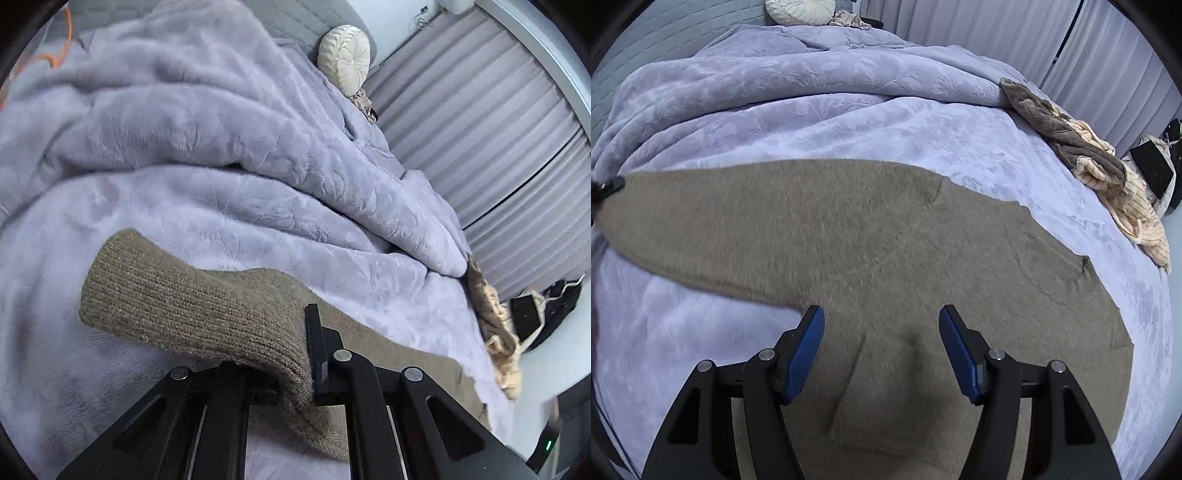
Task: Fold small clothes
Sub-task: 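Carry the held sleeve across the sweater body with the left tool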
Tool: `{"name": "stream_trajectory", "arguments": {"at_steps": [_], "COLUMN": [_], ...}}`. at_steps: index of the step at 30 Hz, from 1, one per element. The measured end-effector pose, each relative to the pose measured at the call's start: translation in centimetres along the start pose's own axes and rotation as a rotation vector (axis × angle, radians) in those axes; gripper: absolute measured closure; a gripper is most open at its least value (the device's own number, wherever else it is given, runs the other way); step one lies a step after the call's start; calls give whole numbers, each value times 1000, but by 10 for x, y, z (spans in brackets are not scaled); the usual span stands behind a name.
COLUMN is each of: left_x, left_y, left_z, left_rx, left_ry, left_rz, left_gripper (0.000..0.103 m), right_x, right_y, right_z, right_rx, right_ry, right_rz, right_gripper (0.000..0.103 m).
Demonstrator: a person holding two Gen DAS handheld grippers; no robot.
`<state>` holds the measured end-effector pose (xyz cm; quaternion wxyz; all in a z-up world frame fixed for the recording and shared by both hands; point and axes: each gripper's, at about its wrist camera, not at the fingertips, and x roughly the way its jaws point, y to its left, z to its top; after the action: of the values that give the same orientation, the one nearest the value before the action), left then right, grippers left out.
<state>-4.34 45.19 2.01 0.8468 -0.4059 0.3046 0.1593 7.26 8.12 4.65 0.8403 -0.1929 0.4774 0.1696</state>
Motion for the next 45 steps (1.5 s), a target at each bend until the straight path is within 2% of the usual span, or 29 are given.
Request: {"name": "stream_trajectory", "arguments": {"at_steps": [4, 7, 9, 11, 12, 16, 19, 23, 27, 32, 45], "left_x": [-9, -7, -8, -11, -10, -10, -7, 0, 12, 26, 41], "left_y": [-1, -6, -14, -23, -29, -59, -85, -125, -163, -206, -304], "left_z": [4, 6, 5, 2, 1, -8, -16, -32, -57, -89, -172], "left_rx": [4, 42, 75, 105, 117, 176, 207, 266, 350, 424, 594], "left_ry": [-15, 8, 8, 10, 20, 54, 74, 104, 152, 194, 218], "left_rz": [63, 103, 116, 130, 134, 169, 177, 181, 214, 240, 270], "left_gripper": [93, 93, 93, 93, 93, 93, 92, 93, 93, 93, 93], "right_x": [33, 57, 51, 39, 34, 17, 8, 10, 15, 12, -6], "right_y": [15, 37, 45, 44, 41, 18, 0, -28, -53, -75, -149], "right_z": [33, 39, 39, 37, 36, 33, 36, 33, 24, 11, -28], "right_rx": [28, 16, 10, 33, 47, 78, 61, 75, 106, 109, 163], "right_ry": [50, 131, 108, 86, 77, 61, 45, 68, 77, 59, 24], "right_rz": [-26, 14, 19, 98, 110, 103, 63, 45, 75, 70, 60], "right_gripper": [35, 35, 35, 35, 35, 35, 35, 35, 35, 35, 35]}}
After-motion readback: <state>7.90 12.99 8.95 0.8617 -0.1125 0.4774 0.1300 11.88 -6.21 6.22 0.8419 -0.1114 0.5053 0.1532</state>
